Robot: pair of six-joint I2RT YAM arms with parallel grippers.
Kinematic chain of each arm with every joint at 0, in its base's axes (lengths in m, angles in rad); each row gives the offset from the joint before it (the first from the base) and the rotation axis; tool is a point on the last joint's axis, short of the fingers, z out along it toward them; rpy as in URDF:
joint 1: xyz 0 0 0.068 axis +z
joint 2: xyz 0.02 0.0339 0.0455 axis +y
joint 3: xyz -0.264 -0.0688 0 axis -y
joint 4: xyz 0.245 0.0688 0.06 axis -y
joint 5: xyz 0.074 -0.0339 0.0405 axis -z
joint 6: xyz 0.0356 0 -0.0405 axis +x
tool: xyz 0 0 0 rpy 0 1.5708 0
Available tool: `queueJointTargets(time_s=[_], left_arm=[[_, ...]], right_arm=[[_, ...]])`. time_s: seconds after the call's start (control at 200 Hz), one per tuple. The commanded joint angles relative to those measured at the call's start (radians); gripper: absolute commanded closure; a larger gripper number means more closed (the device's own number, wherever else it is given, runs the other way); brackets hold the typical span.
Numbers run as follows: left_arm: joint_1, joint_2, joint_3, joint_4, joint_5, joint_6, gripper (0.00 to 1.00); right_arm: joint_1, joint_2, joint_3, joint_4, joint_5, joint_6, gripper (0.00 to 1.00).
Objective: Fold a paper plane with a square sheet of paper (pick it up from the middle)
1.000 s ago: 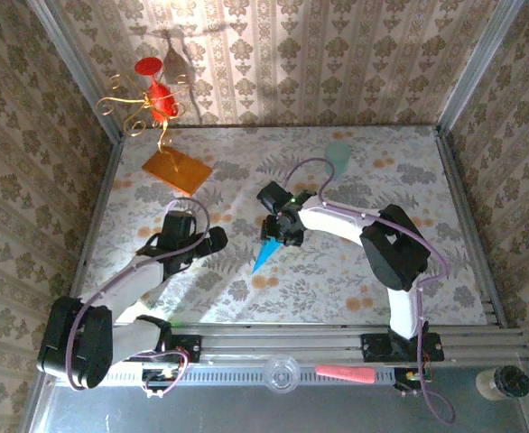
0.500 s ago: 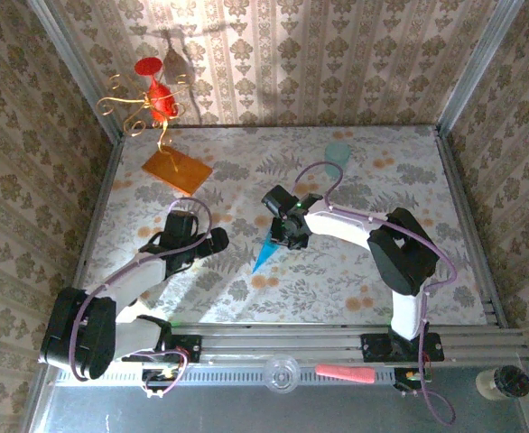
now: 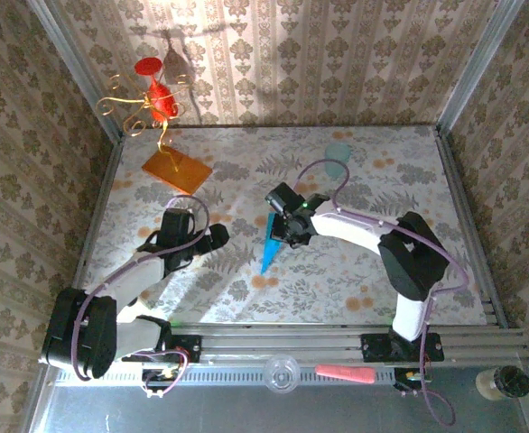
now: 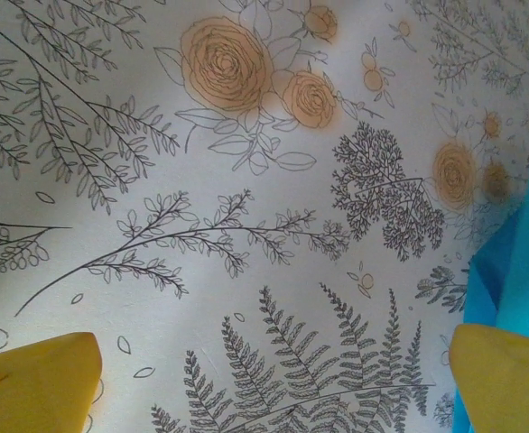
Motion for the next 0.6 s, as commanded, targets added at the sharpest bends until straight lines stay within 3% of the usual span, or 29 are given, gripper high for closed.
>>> queueJointTargets(time_s=[0.0,0.14,0.36,0.59], left_arm=[[0.031,-0.007,0.018,0.051,0.065,-0.047,0.01],[0.05,-0.01,0.018,0.1,0.108,-0.08,0.01],[0.049,-0.007,0.038,0.145,0.13,-0.103,0.05],[-0.004,0.035,0.099,0.085,0.095,-0.087,0.08]], right_arm=[[-0.017,-0.094,-0.01,0.092,-0.013,-0.119,0.98],[-0.045,-0.134,-0.046,0.239,-0.184,-0.204,0.99],[-0.086,-0.099,-0.126,0.449,-0.438,-0.213,1.0],[-0.13,-0.016,-0.199,0.569,-0.557,-0.188,0.99]])
